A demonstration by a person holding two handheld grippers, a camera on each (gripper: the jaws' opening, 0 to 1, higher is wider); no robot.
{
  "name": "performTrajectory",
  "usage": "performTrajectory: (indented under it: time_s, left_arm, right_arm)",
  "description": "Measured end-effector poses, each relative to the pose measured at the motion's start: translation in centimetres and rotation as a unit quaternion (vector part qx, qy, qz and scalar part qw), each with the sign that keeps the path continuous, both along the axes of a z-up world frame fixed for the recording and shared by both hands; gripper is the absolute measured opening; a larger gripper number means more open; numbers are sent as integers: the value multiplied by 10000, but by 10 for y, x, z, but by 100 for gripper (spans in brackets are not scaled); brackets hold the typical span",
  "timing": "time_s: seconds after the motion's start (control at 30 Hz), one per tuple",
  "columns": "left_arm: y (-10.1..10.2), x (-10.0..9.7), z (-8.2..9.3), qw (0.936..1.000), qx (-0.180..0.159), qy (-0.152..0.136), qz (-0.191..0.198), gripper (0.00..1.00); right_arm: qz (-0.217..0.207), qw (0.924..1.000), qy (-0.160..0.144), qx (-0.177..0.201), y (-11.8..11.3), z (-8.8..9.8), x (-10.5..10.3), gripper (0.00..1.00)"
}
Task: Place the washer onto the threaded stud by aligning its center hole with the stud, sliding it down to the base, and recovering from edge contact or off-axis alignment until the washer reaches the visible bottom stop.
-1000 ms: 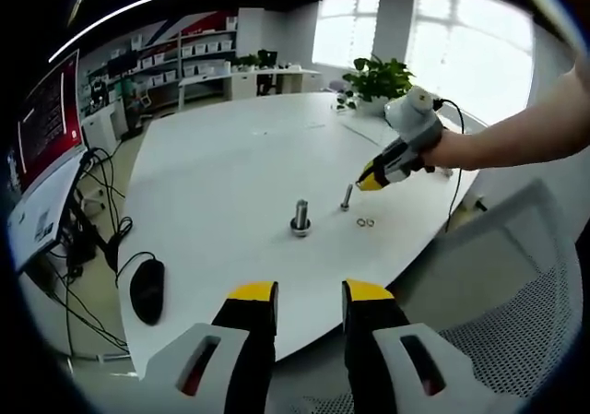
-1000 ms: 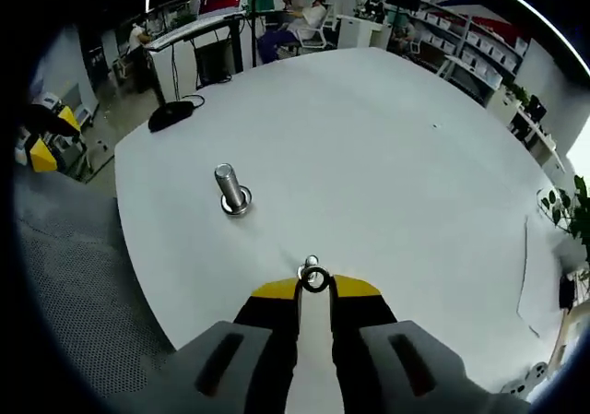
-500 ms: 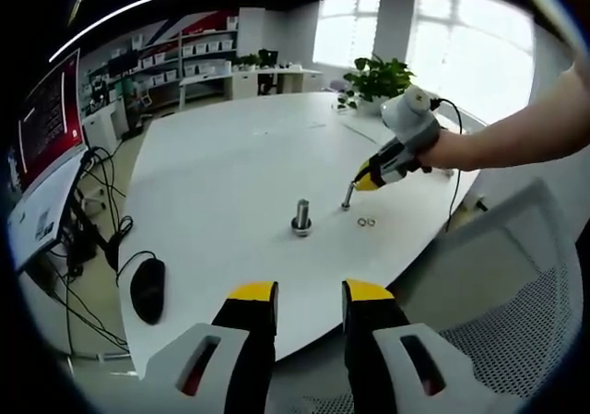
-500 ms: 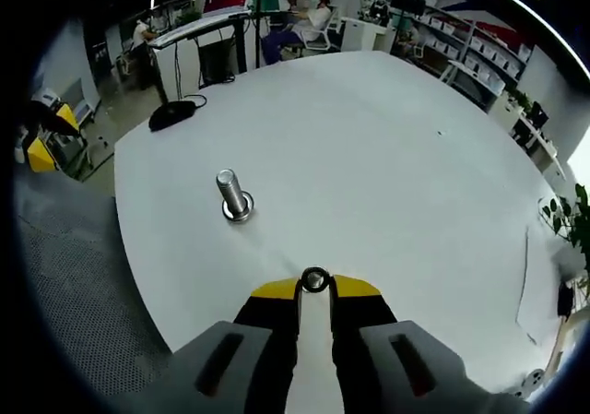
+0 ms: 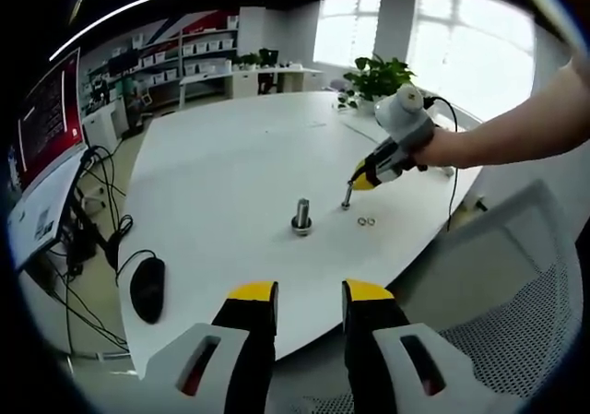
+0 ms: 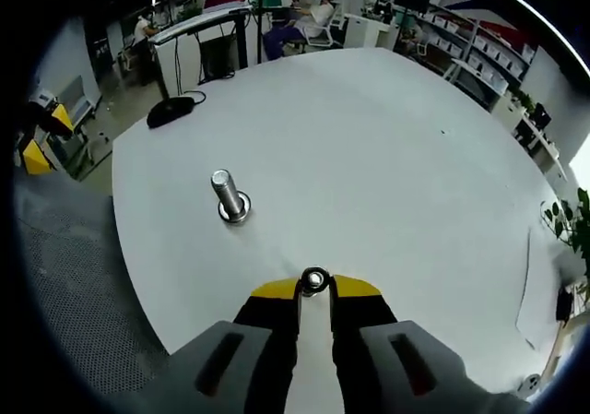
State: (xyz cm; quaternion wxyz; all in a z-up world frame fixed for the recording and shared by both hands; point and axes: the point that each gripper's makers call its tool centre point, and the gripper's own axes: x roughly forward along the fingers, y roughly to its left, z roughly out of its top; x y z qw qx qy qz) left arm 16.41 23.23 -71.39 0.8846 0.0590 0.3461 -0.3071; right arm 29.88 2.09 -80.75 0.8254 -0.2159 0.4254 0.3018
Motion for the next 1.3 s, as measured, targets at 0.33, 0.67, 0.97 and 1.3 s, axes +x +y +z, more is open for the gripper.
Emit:
performTrajectory:
  time_s: [0.33,0.67,0.97,1.3]
  left_arm:
    - [0,0,-1,10000,6,9,17,26]
    - [0,0,-2,10000,42,12,0,26]
    - [2,-1,-4,9999,125,36,25,26]
    - [4,0,-4,9999,140,37,64,26]
  right_arm:
    - [34,9999,153,-49,0,-10,0,15]
    - [160,9991,341,-191,2,-27,1,15]
    - [104,9972,694,-275,1,-52,-2,15]
    - [49,9973,695,-237,-2,-49,-2,16]
